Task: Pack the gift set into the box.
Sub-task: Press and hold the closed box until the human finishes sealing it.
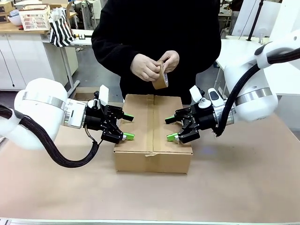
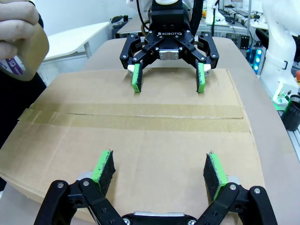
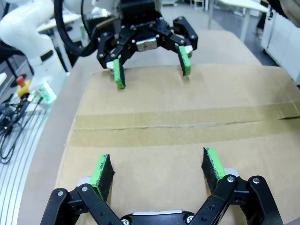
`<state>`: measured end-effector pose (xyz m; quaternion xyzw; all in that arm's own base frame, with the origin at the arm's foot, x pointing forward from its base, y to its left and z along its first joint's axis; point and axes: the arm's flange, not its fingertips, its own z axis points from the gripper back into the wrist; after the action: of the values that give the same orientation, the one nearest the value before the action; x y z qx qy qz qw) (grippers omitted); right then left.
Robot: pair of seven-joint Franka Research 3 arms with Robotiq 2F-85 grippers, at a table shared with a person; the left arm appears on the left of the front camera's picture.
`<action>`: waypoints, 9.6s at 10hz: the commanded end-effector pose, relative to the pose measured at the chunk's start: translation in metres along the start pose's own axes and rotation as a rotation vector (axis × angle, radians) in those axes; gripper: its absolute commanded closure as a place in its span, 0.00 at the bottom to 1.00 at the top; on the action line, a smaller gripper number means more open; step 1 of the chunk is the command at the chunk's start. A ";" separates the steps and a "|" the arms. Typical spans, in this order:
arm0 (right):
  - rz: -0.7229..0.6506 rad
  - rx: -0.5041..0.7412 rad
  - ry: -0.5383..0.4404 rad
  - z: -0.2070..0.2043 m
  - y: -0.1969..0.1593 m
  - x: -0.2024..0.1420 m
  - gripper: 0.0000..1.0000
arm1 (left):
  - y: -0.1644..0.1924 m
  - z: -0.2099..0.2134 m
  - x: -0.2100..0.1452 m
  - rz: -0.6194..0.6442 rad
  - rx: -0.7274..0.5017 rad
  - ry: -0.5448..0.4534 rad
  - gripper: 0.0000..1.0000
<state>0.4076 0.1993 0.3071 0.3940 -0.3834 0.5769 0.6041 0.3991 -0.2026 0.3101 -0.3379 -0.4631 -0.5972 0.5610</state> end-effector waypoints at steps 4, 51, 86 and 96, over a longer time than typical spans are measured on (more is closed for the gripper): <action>-0.003 -0.007 0.003 0.000 0.001 -0.001 0.00 | -0.002 0.001 -0.002 -0.011 -0.006 0.010 0.00; -0.003 -0.007 0.003 0.000 0.001 -0.001 0.00 | -0.002 0.001 -0.002 -0.011 -0.006 0.010 0.00; -0.003 -0.007 0.003 0.000 0.001 -0.001 0.00 | -0.002 0.001 -0.002 -0.011 -0.006 0.010 0.00; -0.003 -0.007 0.003 0.000 0.001 -0.001 0.00 | -0.002 0.001 -0.002 -0.011 -0.006 0.010 0.00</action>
<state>0.4076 0.1992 0.3073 0.3938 -0.3836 0.5769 0.6041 0.3989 -0.2034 0.3102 -0.3379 -0.4628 -0.5979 0.5605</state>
